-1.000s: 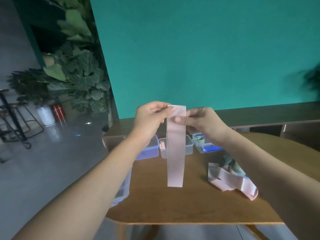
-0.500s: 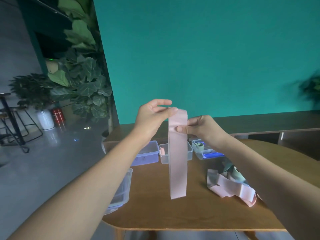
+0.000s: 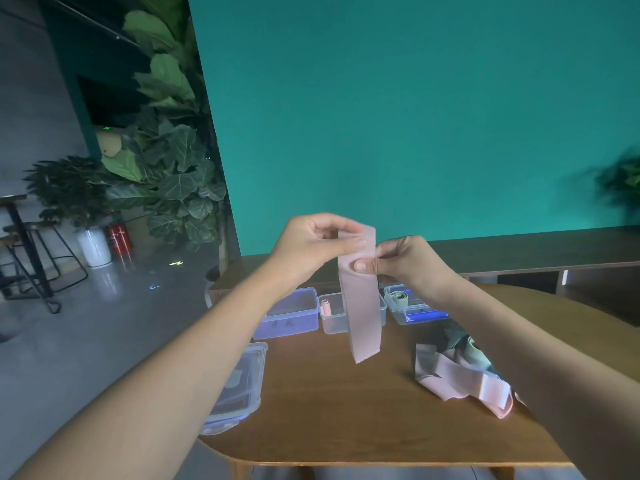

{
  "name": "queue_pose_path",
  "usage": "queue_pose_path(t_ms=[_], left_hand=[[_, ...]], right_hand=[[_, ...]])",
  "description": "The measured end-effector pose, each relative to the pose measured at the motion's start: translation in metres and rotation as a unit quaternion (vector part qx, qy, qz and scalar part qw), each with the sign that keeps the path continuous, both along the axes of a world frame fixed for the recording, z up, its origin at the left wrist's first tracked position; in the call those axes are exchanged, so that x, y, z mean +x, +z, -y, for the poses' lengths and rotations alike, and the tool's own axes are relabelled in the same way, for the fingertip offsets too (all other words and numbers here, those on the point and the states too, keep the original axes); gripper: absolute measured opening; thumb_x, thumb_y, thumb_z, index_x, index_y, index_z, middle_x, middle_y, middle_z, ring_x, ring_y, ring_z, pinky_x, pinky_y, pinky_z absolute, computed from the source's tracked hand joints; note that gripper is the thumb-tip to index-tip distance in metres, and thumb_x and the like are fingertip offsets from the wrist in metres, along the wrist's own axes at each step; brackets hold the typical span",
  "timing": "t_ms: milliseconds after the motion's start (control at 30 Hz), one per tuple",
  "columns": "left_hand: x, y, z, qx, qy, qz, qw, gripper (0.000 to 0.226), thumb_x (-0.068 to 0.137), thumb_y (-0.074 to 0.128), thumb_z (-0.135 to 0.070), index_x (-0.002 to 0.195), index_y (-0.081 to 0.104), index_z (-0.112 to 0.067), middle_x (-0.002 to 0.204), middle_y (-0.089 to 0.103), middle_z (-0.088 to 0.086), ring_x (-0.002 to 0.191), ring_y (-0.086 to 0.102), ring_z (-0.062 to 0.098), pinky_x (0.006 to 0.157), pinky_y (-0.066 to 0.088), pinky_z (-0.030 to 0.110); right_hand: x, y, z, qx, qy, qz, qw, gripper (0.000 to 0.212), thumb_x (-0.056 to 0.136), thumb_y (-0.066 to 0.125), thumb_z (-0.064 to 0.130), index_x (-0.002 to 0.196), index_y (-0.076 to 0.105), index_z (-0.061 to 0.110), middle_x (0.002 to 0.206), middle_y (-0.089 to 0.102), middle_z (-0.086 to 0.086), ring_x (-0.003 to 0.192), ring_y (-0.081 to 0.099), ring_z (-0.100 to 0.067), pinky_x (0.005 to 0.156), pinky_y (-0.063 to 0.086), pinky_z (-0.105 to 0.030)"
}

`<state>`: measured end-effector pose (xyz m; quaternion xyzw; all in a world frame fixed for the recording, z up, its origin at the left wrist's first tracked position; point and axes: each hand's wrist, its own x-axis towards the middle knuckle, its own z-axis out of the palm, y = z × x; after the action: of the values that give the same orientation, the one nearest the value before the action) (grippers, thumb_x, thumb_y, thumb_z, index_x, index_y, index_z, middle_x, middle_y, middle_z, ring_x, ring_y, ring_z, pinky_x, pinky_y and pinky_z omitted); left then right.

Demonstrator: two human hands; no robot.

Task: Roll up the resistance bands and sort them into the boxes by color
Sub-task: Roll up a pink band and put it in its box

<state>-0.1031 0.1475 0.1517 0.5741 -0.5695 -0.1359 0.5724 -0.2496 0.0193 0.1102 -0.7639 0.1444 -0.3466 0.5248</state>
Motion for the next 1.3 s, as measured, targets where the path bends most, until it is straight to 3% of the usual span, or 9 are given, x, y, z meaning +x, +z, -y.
queue_pose_path(t_ms=[167, 300, 567, 667, 767, 833, 1000, 1133, 1300], left_hand=[[-0.003, 0.0, 0.001, -0.012, 0.043, 0.018, 0.999, 0.018, 0.075, 0.086, -0.004, 0.088, 0.078, -0.014, 0.091, 0.075, 0.015, 0.08, 0.066, 0.019, 0.09, 0.055, 0.042], [0.001, 0.001, 0.0, -0.024, 0.036, -0.02, 0.999, 0.018, 0.077, 0.084, -0.004, 0.089, 0.078, -0.016, 0.089, 0.077, 0.007, 0.082, 0.07, 0.013, 0.091, 0.054, 0.032], [0.004, -0.004, 0.0, -0.037, -0.017, -0.094, 0.995, 0.017, 0.086, 0.074, 0.0, 0.098, 0.075, -0.013, 0.092, 0.078, -0.001, 0.087, 0.071, 0.01, 0.08, 0.053, 0.021], [0.003, -0.004, 0.001, -0.037, -0.056, -0.164, 0.984, 0.017, 0.096, 0.06, 0.001, 0.102, 0.072, -0.01, 0.1, 0.075, 0.004, 0.094, 0.068, 0.013, 0.085, 0.055, 0.03], [-0.002, -0.005, 0.0, -0.022, -0.147, -0.289, 0.946, 0.024, 0.103, 0.042, 0.003, 0.102, 0.062, -0.01, 0.101, 0.073, 0.008, 0.075, 0.064, 0.015, 0.069, 0.056, 0.031], [-0.003, -0.006, 0.002, -0.016, -0.185, -0.353, 0.917, 0.024, 0.1, 0.04, 0.003, 0.096, 0.058, -0.012, 0.091, 0.071, 0.006, 0.068, 0.054, 0.017, 0.075, 0.051, 0.037], [-0.013, -0.007, 0.002, 0.014, -0.209, -0.357, 0.91, 0.004, 0.089, 0.054, -0.018, 0.089, 0.057, -0.015, 0.082, 0.061, 0.001, 0.063, 0.055, 0.021, 0.056, 0.037, 0.03], [-0.021, -0.01, 0.0, 0.042, -0.186, -0.322, 0.927, 0.012, 0.082, 0.071, -0.025, 0.079, 0.063, -0.016, 0.069, 0.053, 0.002, 0.049, 0.04, 0.018, 0.056, 0.036, 0.03], [-0.017, -0.016, 0.004, 0.019, -0.189, -0.342, 0.92, 0.014, 0.089, 0.071, -0.022, 0.096, 0.063, -0.013, 0.091, 0.066, 0.006, 0.089, 0.062, 0.027, 0.07, 0.055, 0.034]], right_hand=[[-0.003, -0.002, -0.005, 0.017, 0.007, 0.014, 1.0, 0.026, 0.075, 0.084, 0.018, 0.09, 0.077, -0.002, 0.086, 0.077, -0.012, 0.078, 0.072, -0.019, 0.083, 0.059, -0.033], [-0.012, -0.01, -0.014, 0.006, 0.026, -0.004, 1.0, 0.023, 0.084, 0.078, 0.025, 0.091, 0.077, 0.003, 0.075, 0.073, 0.002, 0.064, 0.063, -0.008, 0.065, 0.047, -0.023], [-0.011, -0.028, -0.031, 0.018, -0.023, 0.029, 0.999, 0.015, 0.084, 0.08, 0.023, 0.081, 0.08, 0.009, 0.077, 0.076, -0.001, 0.063, 0.059, -0.005, 0.067, 0.048, -0.02], [-0.011, -0.027, -0.037, 0.023, -0.03, 0.079, 0.996, 0.014, 0.077, 0.082, 0.024, 0.079, 0.079, 0.01, 0.081, 0.077, -0.007, 0.072, 0.067, -0.013, 0.073, 0.053, -0.027], [-0.009, -0.023, -0.05, 0.018, 0.011, 0.131, 0.991, 0.026, 0.086, 0.07, 0.033, 0.087, 0.078, 0.008, 0.086, 0.076, -0.013, 0.073, 0.069, -0.021, 0.067, 0.052, -0.028], [-0.003, -0.017, -0.056, 0.042, 0.014, 0.169, 0.985, 0.029, 0.094, 0.065, 0.029, 0.096, 0.076, 0.002, 0.09, 0.076, -0.017, 0.069, 0.068, -0.025, 0.064, 0.05, -0.031], [0.011, -0.003, -0.061, 0.057, -0.031, 0.188, 0.98, 0.016, 0.088, 0.076, 0.014, 0.096, 0.075, 0.001, 0.076, 0.071, -0.021, 0.058, 0.061, -0.018, 0.055, 0.049, -0.026], [0.019, -0.001, -0.061, 0.038, -0.034, 0.179, 0.983, 0.009, 0.085, 0.079, 0.013, 0.091, 0.077, 0.006, 0.074, 0.069, -0.022, 0.059, 0.059, -0.015, 0.053, 0.047, -0.025], [0.024, -0.008, -0.06, -0.028, -0.091, 0.149, 0.984, 0.016, 0.078, 0.087, 0.021, 0.089, 0.074, 0.018, 0.085, 0.074, -0.008, 0.077, 0.07, -0.028, 0.062, 0.06, -0.035]])
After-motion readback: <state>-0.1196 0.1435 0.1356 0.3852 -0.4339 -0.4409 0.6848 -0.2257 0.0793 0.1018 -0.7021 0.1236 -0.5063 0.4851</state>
